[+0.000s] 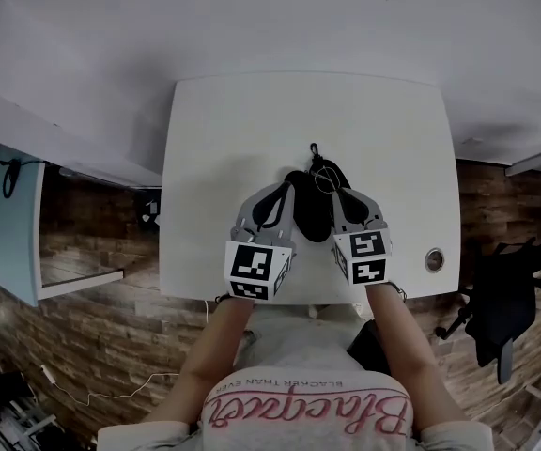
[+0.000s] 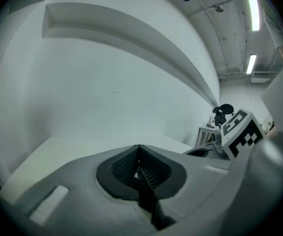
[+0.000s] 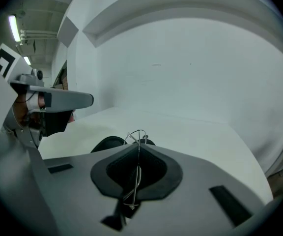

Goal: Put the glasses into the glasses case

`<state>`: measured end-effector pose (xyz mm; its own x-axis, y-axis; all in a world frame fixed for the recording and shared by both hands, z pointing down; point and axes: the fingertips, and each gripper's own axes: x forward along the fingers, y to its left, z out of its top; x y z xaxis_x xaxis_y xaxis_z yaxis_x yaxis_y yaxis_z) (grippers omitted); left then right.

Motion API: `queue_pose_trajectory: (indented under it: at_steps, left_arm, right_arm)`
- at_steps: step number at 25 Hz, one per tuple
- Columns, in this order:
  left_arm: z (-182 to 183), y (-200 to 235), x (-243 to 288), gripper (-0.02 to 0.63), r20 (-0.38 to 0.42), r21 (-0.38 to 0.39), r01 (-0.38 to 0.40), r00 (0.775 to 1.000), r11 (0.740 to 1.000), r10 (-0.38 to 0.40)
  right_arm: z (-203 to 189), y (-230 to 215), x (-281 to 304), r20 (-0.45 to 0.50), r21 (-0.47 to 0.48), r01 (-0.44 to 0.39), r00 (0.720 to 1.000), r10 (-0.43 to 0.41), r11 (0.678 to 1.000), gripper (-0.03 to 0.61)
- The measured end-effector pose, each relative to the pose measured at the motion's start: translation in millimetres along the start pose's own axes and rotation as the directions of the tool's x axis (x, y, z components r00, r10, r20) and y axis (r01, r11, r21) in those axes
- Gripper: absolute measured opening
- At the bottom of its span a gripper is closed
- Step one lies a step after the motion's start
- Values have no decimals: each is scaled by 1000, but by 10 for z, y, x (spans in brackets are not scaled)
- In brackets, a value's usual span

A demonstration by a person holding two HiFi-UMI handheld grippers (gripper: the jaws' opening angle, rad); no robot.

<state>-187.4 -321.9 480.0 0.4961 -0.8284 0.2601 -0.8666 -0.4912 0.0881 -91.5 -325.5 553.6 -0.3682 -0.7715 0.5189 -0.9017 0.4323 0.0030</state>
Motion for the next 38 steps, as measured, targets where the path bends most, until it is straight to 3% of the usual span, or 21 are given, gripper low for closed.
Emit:
queue_pose_trajectory:
  at_steps: [8,13,18,23,26,32,38]
  left_arm:
    - [-187,92,116,3,-40,-31,7,999,999,-8]
    - [-226,145,156,3,-56,-38,12,998,999,-14]
    - [-250,149,152,3,-61,-44,14,998,999,-17]
    - [-250,126,121,3,-59,-50,12,998,999,-15]
    - [-231,109,93,3,-53,-50,9,999,999,-12]
    - [-139,71,41,3,-28,-50,-18,999,999,17]
    - [12,-39,-46,3,-1,-35,-41,999,999,41]
  right_arm:
    - [-249,-78,298,-138,-51,55,988,-62,997,14]
    - [-223,-102,299,-169,-120,100,978,-120,988,14]
    - [-228,-79,302,-168,-134,89,979,-111,987,14]
    - [-208,-49,280,-143,-135,39,988,-58,990,24]
    - [-159,-6,222,-119,-115,2,993,-16,993,80]
    - [75,-7,-13,-46,-104,-29,999,24,994,91]
    - [367,-104,-350,55,-18,-88,995,89,996,87]
